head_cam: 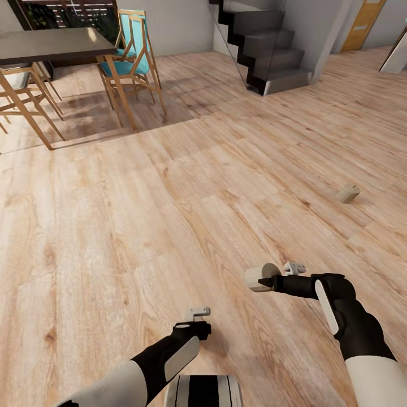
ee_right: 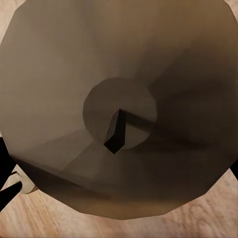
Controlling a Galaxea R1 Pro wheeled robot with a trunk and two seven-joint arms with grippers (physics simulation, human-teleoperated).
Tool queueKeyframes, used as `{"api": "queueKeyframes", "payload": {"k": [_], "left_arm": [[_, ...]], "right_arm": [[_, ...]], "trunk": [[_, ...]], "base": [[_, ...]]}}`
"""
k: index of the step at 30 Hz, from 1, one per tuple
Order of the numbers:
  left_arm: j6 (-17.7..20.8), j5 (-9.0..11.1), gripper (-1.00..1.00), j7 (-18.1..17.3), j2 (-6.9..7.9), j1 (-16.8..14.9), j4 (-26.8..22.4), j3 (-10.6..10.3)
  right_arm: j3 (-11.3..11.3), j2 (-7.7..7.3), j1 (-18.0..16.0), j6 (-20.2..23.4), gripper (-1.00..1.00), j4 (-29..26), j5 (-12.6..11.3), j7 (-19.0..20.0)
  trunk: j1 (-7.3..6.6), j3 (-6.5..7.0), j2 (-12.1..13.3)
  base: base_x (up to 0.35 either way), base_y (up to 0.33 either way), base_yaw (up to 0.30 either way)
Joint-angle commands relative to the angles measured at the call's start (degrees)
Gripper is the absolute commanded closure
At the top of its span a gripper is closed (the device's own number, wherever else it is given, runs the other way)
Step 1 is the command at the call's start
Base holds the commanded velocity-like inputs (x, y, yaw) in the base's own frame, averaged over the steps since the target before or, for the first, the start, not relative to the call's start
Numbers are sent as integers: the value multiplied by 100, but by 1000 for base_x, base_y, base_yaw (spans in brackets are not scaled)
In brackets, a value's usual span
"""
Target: Place each of the two pumpkins and all three candles from the living room inside a cabinet in the living room (use any cabinet), then make sure every cabinet is closed, and position the cauldron so it is next to a table in the living room.
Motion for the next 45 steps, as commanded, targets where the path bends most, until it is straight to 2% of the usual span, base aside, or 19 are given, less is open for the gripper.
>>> {"api": "queueKeyframes", "payload": {"k": [1,5,12,22,27,31,34,40,42,45], "left_arm": [[0,-3,-100,6,0,0,-13,0],[-7,-19,-100,26,12,-6,-41,4],[-354,-25,-100,30,19,-9,-25,2],[-404,-25,-100,30,34,-9,-29,0],[-404,-25,-100,26,36,-9,-29,0],[-404,-25,-100,23,36,-9,-35,0],[-404,-25,-100,21,36,-9,-39,0],[-404,-25,-100,23,36,-9,-46,0],[-404,-25,-100,23,36,-9,-47,0],[-406,-25,-100,22,36,-9,-47,0]], "right_arm": [[0,0,0,-1,100,0,-4,0],[1,0,1,4,100,0,-4,0],[-1,0,1,6,100,0,-4,0],[-3,0,1,6,100,0,-11,0],[-3,0,1,6,100,0,-13,0],[-5,0,1,0,100,0,-20,2],[-4,0,1,-20,100,0,-12,5],[-5,-7,1,-34,100,-34,-19,28],[-17,-16,1,-37,100,-55,-25,144],[-36,-32,1,-38,100,-48,-29,780]], "trunk": [[0,0,0],[0,0,0],[0,0,0],[0,0,0],[13,-111,-7],[13,-111,-7],[21,-177,-11],[21,-177,-11],[21,-177,-11],[21,-177,-11]], "base": [[0,0,0],[0,0,0],[0,0,0],[0,0,0],[0,0,0],[0,0,0],[0,0,0],[0,0,0],[0,0,0],[0,0,0]]}}
